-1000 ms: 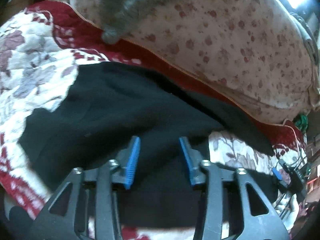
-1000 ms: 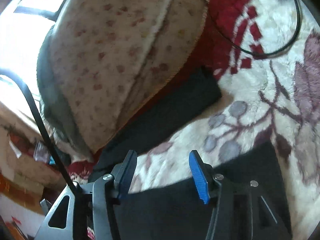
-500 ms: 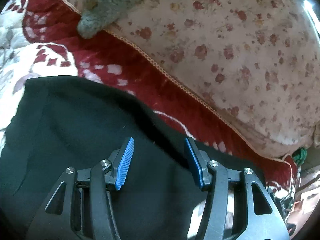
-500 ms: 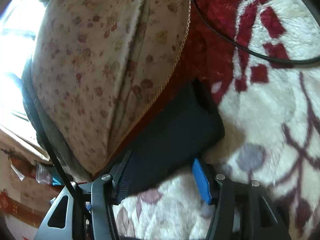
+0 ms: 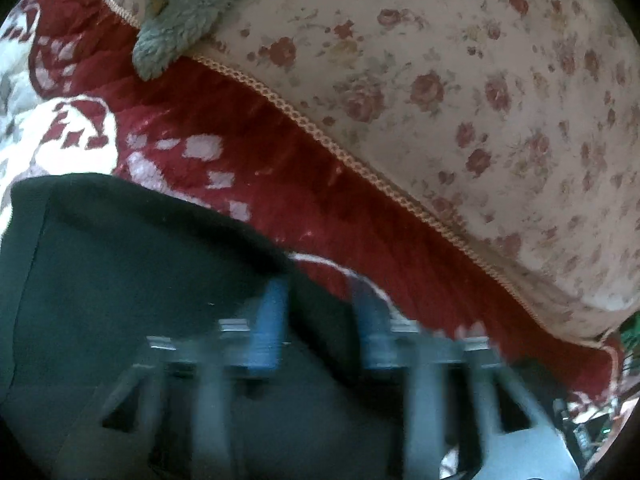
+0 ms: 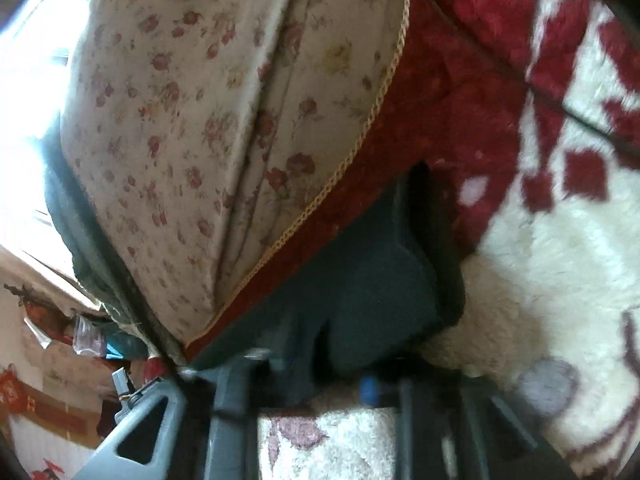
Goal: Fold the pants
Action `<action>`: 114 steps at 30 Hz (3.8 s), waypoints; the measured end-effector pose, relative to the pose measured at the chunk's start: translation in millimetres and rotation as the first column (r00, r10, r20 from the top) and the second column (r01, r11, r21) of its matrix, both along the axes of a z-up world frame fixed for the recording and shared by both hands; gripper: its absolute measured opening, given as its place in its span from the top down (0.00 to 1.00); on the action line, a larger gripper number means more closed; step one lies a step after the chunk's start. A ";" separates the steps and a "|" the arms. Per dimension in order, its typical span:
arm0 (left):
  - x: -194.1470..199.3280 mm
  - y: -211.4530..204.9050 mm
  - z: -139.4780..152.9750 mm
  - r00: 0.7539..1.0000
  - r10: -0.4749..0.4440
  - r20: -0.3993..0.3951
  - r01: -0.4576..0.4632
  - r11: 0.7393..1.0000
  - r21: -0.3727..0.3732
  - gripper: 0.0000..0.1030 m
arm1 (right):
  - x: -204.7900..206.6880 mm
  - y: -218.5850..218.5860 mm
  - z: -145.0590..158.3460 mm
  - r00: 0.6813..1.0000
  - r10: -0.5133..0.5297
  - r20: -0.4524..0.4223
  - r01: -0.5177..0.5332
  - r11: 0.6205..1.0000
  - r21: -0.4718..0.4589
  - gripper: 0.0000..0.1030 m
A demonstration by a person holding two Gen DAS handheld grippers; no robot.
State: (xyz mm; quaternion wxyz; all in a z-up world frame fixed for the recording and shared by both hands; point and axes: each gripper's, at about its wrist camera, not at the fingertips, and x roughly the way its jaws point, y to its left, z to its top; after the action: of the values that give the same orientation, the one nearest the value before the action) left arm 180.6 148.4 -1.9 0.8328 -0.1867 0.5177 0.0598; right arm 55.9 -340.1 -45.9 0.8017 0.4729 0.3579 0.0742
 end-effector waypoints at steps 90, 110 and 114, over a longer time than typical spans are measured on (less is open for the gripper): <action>-219.5 -17.3 48.4 0.942 -0.253 0.220 0.253 0.967 0.026 0.94 | -180.3 -6.8 29.9 0.994 0.052 0.100 -0.050 0.999 -0.020 0.95; -242.7 -0.9 26.5 0.958 -0.193 0.212 0.202 0.979 -0.017 0.93 | -206.2 -4.8 1.2 0.999 -0.014 0.035 0.015 1.000 -0.018 0.90; -253.9 22.7 40.1 0.958 -0.172 0.229 0.190 0.980 -0.062 0.80 | -217.2 -4.9 23.0 1.000 -0.031 0.007 0.031 0.993 -0.111 0.74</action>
State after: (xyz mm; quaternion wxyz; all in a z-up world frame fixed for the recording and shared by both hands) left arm -73.3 171.1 38.2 0.8789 -0.1786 0.4383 -0.0597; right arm -161.3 -345.0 -23.0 0.8288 0.4327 0.3521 0.0428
